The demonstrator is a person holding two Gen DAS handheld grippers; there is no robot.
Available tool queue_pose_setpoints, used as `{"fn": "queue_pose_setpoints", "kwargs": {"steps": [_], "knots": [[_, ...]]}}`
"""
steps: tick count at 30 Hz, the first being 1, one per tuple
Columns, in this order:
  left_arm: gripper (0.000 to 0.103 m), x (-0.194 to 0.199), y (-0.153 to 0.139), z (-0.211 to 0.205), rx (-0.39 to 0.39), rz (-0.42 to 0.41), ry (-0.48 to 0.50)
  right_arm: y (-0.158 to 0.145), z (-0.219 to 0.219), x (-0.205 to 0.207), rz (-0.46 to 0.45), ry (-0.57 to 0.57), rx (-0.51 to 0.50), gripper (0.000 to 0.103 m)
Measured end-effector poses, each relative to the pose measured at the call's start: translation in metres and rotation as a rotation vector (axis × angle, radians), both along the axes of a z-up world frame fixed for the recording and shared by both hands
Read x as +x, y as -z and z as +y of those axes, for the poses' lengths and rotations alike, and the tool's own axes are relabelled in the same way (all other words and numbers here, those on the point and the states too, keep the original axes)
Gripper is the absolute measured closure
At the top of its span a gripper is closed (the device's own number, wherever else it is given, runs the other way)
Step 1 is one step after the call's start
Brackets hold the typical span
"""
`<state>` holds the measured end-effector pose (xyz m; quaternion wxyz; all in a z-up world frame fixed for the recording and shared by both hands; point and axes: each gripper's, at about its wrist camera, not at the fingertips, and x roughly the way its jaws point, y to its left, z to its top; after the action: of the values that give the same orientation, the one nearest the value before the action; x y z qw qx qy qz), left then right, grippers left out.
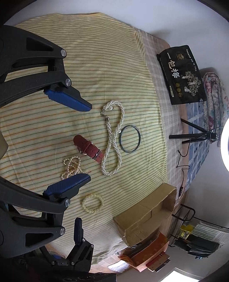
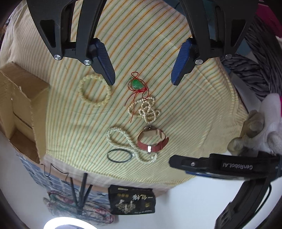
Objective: Organize jewelry
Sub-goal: 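Move the right gripper to the green jade pendant while the left gripper approaches the red watch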
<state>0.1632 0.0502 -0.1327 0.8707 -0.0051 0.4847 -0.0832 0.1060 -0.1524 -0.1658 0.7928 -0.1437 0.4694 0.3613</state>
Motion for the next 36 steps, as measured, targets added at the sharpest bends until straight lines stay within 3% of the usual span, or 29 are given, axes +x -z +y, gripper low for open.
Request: {"fn": "queue_pose_setpoints", "kwargs": {"steps": [4, 13, 17, 24, 29, 32, 36], "knots": [[0.028, 0.009, 0.012, -0.005, 0.023, 0.030, 0.030, 0.013, 0.007, 0.006, 0.030, -0.030, -0.017, 0.050], [0.028, 0.021, 0.031, -0.007, 0.042, 0.070, 0.045, 0.033, 0.009, 0.020, 0.060, -0.026, -0.055, 0.050], [0.028, 0.024, 0.035, -0.006, 0.036, 0.087, 0.041, 0.038, 0.012, 0.027, 0.089, -0.021, -0.046, 0.057], [0.028, 0.033, 0.044, -0.003, 0.045, 0.104, 0.037, 0.043, 0.023, 0.032, 0.065, -0.039, -0.081, 0.057], [0.037, 0.034, 0.049, -0.002, 0.038, 0.125, 0.038, 0.045, 0.027, 0.031, 0.045, -0.049, -0.111, 0.066], [0.040, 0.033, 0.051, -0.006, 0.047, 0.124, 0.052, 0.045, 0.028, 0.028, 0.049, -0.058, -0.107, 0.077], [0.054, 0.031, 0.052, -0.010, 0.055, 0.129, 0.065, 0.044, 0.027, 0.024, 0.060, -0.069, -0.099, 0.085]]}}
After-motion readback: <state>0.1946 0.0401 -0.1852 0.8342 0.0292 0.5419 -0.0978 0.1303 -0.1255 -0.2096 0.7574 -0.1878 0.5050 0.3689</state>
